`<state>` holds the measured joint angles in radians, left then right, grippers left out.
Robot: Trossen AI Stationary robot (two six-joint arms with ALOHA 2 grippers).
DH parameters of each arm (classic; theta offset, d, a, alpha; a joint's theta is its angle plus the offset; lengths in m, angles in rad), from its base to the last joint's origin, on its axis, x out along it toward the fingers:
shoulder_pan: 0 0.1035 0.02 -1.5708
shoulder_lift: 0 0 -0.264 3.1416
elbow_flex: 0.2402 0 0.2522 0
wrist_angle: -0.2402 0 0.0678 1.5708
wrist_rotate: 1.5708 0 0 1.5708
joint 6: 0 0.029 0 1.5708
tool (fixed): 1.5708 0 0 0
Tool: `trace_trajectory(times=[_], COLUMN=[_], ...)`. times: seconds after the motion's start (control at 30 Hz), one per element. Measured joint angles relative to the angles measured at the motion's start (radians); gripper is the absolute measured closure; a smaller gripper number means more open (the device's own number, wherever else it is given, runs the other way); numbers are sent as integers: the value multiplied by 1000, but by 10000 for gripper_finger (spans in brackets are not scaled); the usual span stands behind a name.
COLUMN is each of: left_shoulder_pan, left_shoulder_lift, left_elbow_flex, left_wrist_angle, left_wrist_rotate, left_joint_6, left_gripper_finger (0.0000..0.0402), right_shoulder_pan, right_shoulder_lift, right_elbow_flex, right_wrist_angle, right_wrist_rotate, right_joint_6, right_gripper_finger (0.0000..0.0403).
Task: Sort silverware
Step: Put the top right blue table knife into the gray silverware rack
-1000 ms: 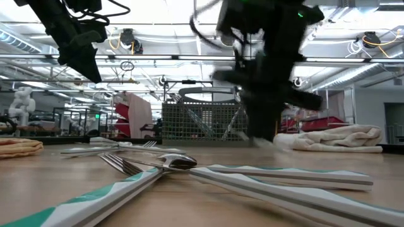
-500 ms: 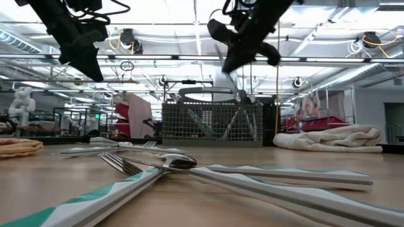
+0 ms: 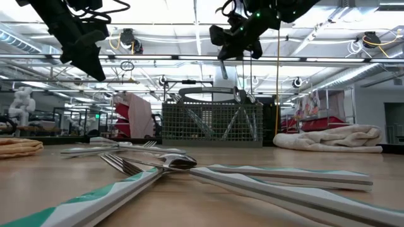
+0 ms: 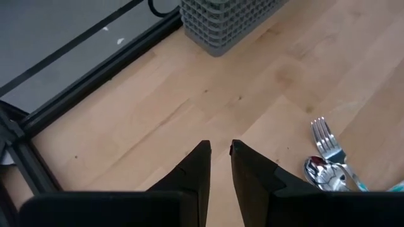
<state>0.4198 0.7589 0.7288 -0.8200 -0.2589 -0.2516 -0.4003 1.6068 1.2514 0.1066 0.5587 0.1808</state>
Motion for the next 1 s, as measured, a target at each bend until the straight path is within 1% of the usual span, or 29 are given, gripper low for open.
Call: trace_trajectory(times=[0.13,0.23,0.37,0.53,0.77,0.9,1.0], left_shoulder_pan=[0,0,0,0,0,0,0], left_shoulder_lift=[0,0,0,0,0,0,0], left_elbow_flex=[0,0,0,0,0,0,0], left_wrist_angle=[0,0,0,0,0,0,0], left_wrist_rotate=[-12,-12,-13,-12,-12,-13,-12], left_joint_6=[0,0,1,3,3,3,2], left_gripper_finger=[332,332,332,332,332,332,332], right_shoulder_pan=[-53,-72,-90,-94,-113,-129,-138], right_shoulder_lift=[0,0,0,1,0,0,0], right_elbow_flex=[0,-4,-49,-160,-311,-374,-389], right_wrist_angle=[11,21,74,189,395,452,448], right_wrist_rotate=[-89,-104,-168,-168,-171,-173,-169], right_joint_6=[-53,-80,-89,-63,-17,-10,-10], right_gripper_finger=[403,403,403,403,403,403,403])
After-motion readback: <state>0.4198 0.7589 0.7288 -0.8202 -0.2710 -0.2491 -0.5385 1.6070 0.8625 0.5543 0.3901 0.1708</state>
